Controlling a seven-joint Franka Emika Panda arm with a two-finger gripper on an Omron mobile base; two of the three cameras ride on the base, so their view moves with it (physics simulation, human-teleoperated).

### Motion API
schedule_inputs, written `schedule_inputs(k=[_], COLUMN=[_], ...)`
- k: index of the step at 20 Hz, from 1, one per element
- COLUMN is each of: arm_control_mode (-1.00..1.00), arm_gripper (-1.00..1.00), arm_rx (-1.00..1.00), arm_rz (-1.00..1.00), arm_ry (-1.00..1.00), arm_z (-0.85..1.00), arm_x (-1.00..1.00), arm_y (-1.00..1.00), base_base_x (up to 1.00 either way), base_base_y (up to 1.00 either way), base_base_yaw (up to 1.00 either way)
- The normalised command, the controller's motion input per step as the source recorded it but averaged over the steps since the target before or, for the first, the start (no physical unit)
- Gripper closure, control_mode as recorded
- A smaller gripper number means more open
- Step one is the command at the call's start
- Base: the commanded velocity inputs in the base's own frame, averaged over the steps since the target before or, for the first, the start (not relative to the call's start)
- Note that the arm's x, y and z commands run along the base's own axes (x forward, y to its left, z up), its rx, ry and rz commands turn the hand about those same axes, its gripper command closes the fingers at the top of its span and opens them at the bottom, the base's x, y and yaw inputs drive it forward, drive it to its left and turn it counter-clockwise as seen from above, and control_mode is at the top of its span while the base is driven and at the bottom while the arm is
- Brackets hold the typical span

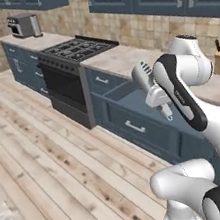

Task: Take the tongs from the drawer on the left and place them on the dining counter next to the tray containing the hot dog.

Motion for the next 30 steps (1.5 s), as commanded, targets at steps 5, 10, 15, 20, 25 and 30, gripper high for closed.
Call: schedule_inputs(k=[5,10,15,20,25,30], arm_control_mode=[1.0,1.0,1.0,1.0,1.0,1.0], arm_gripper=[1.0,1.0,1.0,1.0,1.0,1.0], arm_rx=[0.0,0.0,0.0,0.0,0.0,0.0], arm_rz=[0.0,0.0,0.0,0.0,0.0,0.0], arm_ry=[0.0,0.0,0.0,0.0,0.0,0.0], arm_z=[0.0,0.0,0.0,0.0,0.0,0.0], arm_x=[0.0,0.0,0.0,0.0,0.0,0.0], arm_y=[0.0,0.0,0.0,0.0,0.0,0.0], base_base_x=[-0.34,-0.44,-0.43,-0.56,-0.72,-0.79], base_base_y=[0.08,0.05,0.0,0.06,0.11,0.09], base_base_yaw=[0.35,0.31,0.27,0.16,0.09,0.06])
